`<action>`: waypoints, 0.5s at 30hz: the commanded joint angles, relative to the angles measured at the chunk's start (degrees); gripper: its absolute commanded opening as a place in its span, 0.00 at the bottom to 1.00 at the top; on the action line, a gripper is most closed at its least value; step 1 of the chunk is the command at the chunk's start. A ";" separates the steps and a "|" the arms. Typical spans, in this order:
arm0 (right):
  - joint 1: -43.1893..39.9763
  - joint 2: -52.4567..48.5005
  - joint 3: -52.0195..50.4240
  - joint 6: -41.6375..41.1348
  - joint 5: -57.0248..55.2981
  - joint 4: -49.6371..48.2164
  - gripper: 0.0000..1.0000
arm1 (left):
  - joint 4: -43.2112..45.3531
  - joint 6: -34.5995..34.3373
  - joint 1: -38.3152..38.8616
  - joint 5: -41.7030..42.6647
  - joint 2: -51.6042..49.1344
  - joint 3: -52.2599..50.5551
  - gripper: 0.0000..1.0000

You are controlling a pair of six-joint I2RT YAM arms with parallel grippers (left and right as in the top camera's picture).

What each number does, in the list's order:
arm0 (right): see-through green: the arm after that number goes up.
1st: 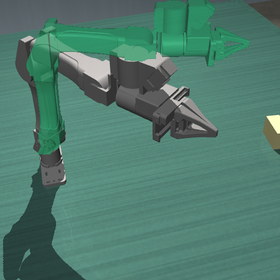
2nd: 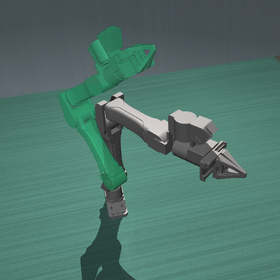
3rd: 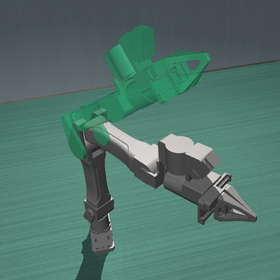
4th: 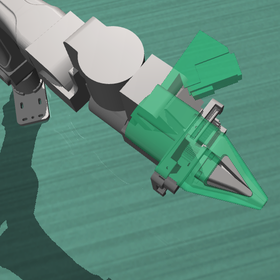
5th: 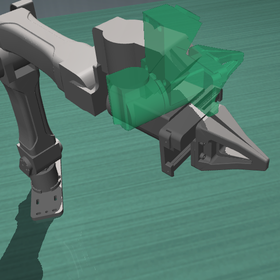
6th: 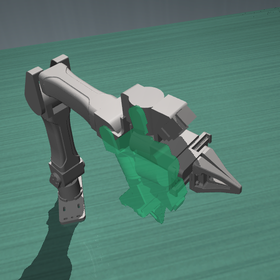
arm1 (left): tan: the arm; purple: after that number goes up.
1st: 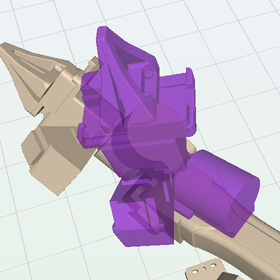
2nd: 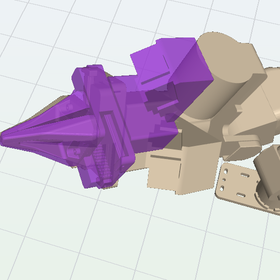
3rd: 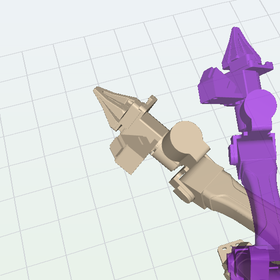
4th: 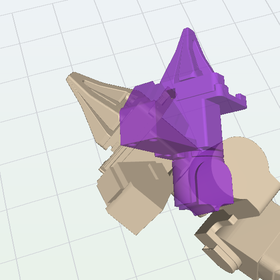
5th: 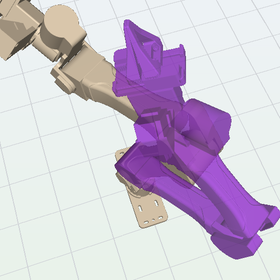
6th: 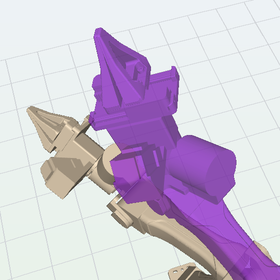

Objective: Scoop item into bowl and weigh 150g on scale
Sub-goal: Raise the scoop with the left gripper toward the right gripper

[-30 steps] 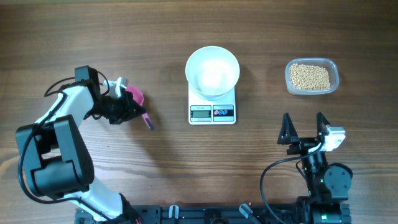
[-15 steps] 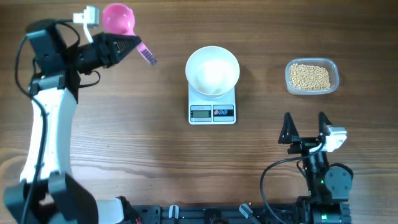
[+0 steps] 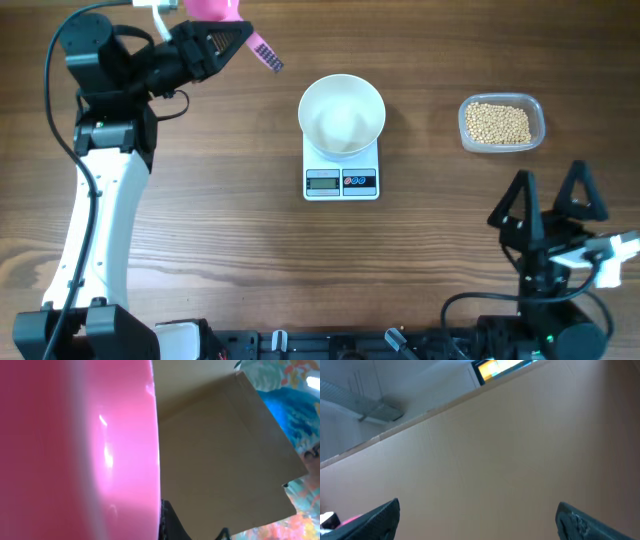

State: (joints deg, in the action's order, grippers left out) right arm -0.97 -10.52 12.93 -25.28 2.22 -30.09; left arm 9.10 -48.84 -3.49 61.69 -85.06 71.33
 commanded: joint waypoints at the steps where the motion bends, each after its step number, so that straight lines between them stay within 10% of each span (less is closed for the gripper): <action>1: -0.22 -15.02 19.54 11.13 11.50 8.74 1.00 | 0.42 -1.95 2.08 -5.20 0.42 0.74 0.04; 7: -0.22 -50.05 56.96 11.52 37.22 40.81 1.00 | 0.61 -5.14 6.36 -10.86 0.42 0.74 0.04; 12: 0.11 -66.90 60.08 -23.98 62.16 25.29 1.00 | 4.83 -11.69 6.40 -11.02 0.42 0.74 0.04; 15: 2.43 -76.11 60.08 -39.85 64.48 9.86 0.77 | 10.05 -16.57 6.97 -11.76 0.42 0.74 0.04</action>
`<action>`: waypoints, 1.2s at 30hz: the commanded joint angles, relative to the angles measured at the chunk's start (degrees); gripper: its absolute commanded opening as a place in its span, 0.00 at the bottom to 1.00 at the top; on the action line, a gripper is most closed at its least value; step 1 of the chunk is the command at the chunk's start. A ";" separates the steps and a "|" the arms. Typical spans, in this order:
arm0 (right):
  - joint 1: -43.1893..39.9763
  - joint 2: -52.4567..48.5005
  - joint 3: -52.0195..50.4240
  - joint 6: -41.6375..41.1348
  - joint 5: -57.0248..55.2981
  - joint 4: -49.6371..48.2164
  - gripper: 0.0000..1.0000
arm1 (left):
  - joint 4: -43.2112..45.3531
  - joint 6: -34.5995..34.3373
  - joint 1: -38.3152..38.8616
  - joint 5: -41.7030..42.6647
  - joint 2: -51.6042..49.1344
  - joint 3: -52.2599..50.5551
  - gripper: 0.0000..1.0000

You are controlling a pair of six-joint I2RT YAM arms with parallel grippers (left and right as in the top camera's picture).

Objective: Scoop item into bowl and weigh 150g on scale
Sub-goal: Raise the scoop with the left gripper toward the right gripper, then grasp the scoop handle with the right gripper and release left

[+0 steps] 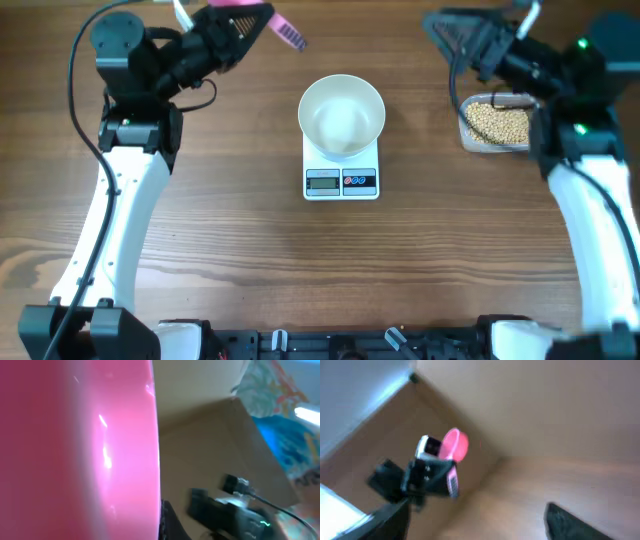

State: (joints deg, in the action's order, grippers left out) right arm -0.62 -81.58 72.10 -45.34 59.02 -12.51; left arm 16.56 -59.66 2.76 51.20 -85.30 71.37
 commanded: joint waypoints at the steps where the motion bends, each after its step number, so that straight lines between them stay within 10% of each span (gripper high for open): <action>1: 3.26 -6.32 0.92 -23.21 6.88 -11.37 0.73 | 2.75 -7.65 1.05 -2.49 0.66 0.70 0.04; 13: 16.74 -7.30 0.92 -41.72 -4.44 -15.96 0.57 | 4.70 -18.03 11.23 -10.88 0.66 0.70 0.04; 27: 16.52 -7.30 0.92 -41.72 -11.45 -15.72 0.30 | 4.66 -19.21 13.53 -18.05 0.66 0.70 0.04; 36: 16.52 -7.30 0.92 -42.62 -11.23 -15.72 0.30 | 4.63 -19.26 14.03 -17.66 0.66 0.70 0.04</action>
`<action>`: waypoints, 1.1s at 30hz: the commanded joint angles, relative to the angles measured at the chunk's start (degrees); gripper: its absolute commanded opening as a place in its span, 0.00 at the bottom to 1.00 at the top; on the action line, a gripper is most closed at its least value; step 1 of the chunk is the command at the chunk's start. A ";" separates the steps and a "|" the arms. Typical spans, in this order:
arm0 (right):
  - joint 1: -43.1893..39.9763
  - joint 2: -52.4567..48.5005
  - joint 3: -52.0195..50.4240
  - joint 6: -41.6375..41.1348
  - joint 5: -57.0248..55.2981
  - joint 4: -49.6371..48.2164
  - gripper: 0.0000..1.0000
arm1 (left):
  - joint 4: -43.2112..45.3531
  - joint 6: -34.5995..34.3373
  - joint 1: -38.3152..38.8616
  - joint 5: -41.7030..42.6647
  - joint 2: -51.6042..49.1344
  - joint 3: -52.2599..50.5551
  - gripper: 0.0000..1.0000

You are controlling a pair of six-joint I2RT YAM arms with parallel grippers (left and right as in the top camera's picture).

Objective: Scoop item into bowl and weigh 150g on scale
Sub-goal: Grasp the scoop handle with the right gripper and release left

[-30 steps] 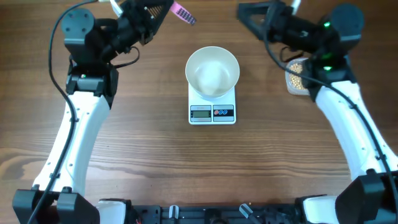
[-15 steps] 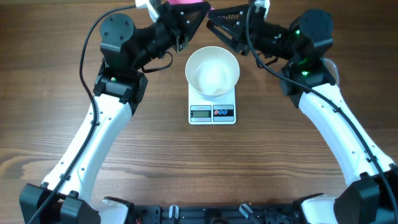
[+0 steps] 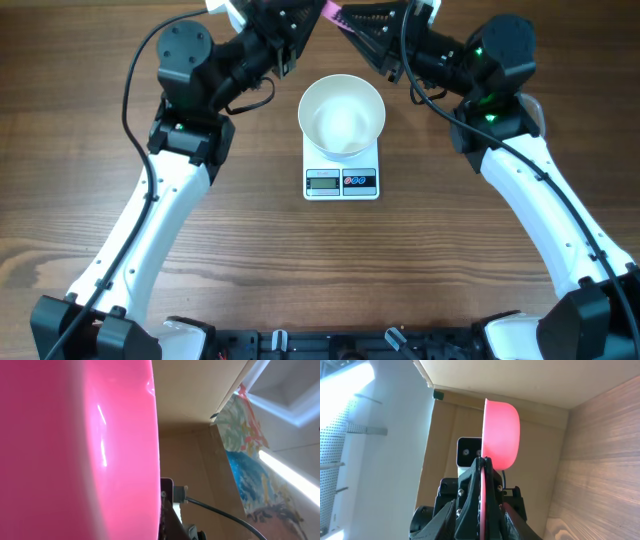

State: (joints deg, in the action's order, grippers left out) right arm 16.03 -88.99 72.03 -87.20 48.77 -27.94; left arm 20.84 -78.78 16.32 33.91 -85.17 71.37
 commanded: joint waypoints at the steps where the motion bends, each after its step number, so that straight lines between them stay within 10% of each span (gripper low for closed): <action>1: -0.13 0.11 0.98 -1.25 -0.98 -0.28 0.30 | 0.35 -0.11 0.46 -0.37 0.52 0.70 0.04; 27: -0.13 0.11 0.98 -1.68 0.44 2.97 0.04 | -0.94 -0.15 1.60 -1.01 0.52 0.70 0.05; 33: -0.24 0.11 1.01 0.70 -0.02 3.56 0.04 | -0.96 0.11 1.60 -0.17 0.52 0.70 0.53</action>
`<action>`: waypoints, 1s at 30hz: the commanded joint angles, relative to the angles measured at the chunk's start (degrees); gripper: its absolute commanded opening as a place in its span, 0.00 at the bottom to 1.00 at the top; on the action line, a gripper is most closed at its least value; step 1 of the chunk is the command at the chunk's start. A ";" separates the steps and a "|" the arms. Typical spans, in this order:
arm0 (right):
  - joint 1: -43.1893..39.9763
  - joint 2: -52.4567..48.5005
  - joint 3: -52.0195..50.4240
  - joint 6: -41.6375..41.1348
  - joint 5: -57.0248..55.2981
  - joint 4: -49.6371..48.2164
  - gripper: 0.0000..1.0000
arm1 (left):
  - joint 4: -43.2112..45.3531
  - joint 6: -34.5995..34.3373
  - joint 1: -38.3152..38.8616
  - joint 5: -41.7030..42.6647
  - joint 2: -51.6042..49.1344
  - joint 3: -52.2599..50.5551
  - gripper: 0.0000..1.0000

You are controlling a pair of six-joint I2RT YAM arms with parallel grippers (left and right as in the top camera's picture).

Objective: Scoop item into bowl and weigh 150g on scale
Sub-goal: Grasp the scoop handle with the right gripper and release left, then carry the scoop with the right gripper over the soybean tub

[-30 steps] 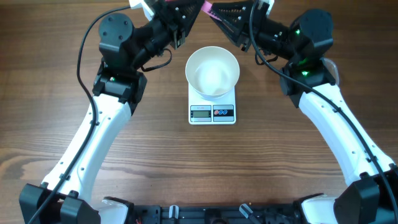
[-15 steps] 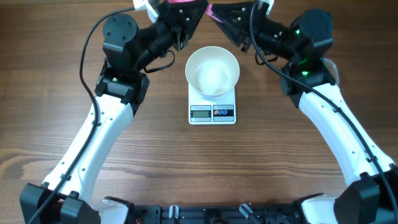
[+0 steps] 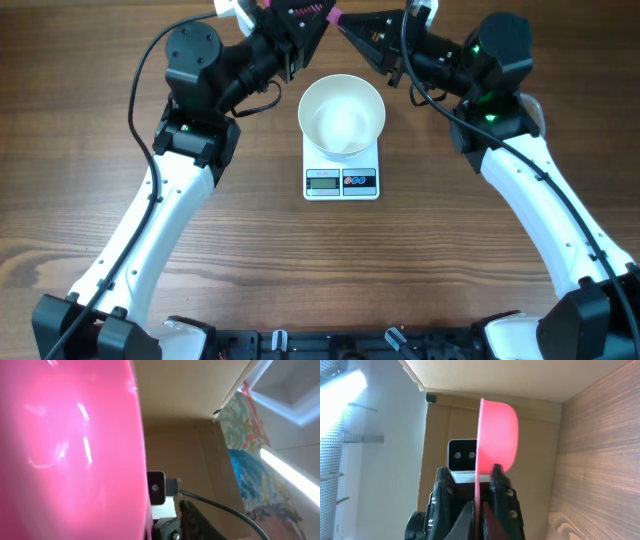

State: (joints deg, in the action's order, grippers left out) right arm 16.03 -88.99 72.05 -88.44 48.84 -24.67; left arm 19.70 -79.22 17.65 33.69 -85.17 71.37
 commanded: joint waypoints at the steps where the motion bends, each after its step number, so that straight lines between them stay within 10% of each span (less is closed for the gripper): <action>1: -0.59 0.11 0.98 2.25 -0.70 0.85 0.05 | 0.17 0.98 0.26 0.35 0.52 0.70 0.59; 9: -8.59 0.17 4.50 10.73 -2.89 9.75 0.05 | -6.58 10.73 0.26 2.97 0.52 0.70 0.68; 15: -16.65 0.22 23.74 40.11 -16.31 55.54 0.05 | -25.51 34.91 0.24 2.99 1.09 0.70 0.62; 21: -17.46 0.26 32.63 57.64 -32.85 81.57 0.05 | -41.94 51.15 0.24 -10.86 4.98 0.76 0.52; 30: -17.46 0.22 31.71 62.97 -56.85 94.95 0.04 | -63.10 56.28 0.24 -20.22 8.79 0.76 0.33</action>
State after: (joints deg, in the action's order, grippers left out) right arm -1.45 -88.92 103.98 -26.89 0.08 70.28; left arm -41.12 -24.43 17.65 14.79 -76.97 72.12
